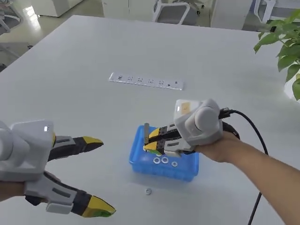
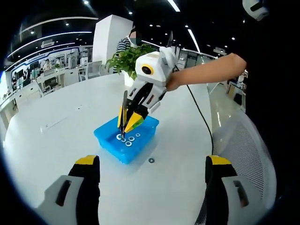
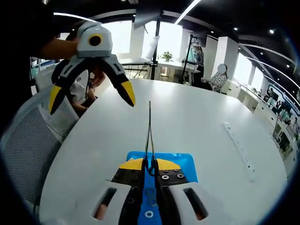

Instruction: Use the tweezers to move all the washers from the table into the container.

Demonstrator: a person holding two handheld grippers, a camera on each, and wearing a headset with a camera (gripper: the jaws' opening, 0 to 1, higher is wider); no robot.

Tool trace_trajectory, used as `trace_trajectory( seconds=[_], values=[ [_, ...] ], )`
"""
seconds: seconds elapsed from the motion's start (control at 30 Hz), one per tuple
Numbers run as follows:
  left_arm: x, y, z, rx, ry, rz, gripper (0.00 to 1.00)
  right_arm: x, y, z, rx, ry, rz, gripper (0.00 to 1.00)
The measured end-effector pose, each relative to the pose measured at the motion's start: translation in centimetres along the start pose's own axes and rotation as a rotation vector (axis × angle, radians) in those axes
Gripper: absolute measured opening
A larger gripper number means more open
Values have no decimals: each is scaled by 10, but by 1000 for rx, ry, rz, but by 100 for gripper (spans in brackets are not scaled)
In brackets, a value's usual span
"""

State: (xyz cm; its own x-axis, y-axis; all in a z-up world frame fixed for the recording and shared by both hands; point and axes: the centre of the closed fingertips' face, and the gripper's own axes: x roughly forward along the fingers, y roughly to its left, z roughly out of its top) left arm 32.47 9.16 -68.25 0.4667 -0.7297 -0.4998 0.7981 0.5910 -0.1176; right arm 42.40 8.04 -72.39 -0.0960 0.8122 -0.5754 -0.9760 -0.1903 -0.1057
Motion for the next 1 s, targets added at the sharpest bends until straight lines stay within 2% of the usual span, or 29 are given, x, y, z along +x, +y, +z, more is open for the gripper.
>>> trace_trajectory(
  seconds=[0.13, 0.53, 0.87, 1.0],
  values=[
    [1, 3, 1, -3, -7, 6, 99, 6, -4, -9, 8, 7, 5, 8],
    [4, 7, -2, -11, -1, 7, 99, 21, -4, -30, 27, 23, 37, 8],
    [6, 10, -4, -11, 6, 1, 98, 27, -2, -39, 17, 41, 55, 8],
    [7, 11, -3, -10, 6, 0, 97, 27, -3, -37, 23, 28, 54, 8]
  ],
)
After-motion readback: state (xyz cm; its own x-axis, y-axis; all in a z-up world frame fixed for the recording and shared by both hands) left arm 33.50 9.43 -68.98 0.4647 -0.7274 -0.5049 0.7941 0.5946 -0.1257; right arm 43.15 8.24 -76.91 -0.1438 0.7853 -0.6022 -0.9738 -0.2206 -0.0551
